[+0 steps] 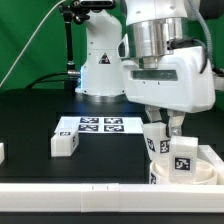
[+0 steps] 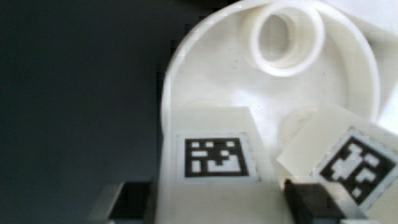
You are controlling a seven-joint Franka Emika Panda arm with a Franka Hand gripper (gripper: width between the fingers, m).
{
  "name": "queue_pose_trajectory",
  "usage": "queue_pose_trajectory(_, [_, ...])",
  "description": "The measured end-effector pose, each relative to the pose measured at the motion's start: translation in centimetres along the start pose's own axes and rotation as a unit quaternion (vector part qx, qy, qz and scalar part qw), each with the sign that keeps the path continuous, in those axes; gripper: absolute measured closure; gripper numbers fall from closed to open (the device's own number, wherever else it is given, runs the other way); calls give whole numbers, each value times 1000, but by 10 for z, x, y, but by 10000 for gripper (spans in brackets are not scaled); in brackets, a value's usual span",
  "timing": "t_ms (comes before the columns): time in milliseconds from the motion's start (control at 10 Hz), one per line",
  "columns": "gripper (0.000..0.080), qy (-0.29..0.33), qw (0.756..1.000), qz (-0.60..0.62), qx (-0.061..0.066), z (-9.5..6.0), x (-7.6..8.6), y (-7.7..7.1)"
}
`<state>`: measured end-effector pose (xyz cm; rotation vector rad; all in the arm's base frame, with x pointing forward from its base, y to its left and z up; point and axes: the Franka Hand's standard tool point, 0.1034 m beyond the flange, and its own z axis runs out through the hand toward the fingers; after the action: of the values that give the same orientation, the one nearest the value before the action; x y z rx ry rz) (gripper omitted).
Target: Assemble stool
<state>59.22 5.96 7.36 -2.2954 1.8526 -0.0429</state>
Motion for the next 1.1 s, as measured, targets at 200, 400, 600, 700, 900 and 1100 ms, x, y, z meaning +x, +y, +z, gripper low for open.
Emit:
queue_pose_trajectory(200, [459, -5, 999, 53, 2, 0, -1, 0])
queue_pose_trajectory(400, [459, -10, 993, 114, 4, 0, -3, 0])
queue_pose_trajectory(600, [459, -15, 988, 153, 5, 1, -4, 0])
queue_pose_trajectory(700, [459, -20, 980, 196, 6, 1, -5, 0])
queue_pose_trajectory(900, [459, -33, 953, 301, 13, 1, -3, 0])
queue_pose_trajectory(1100, [459, -42, 920, 389, 15, 1, -4, 0])
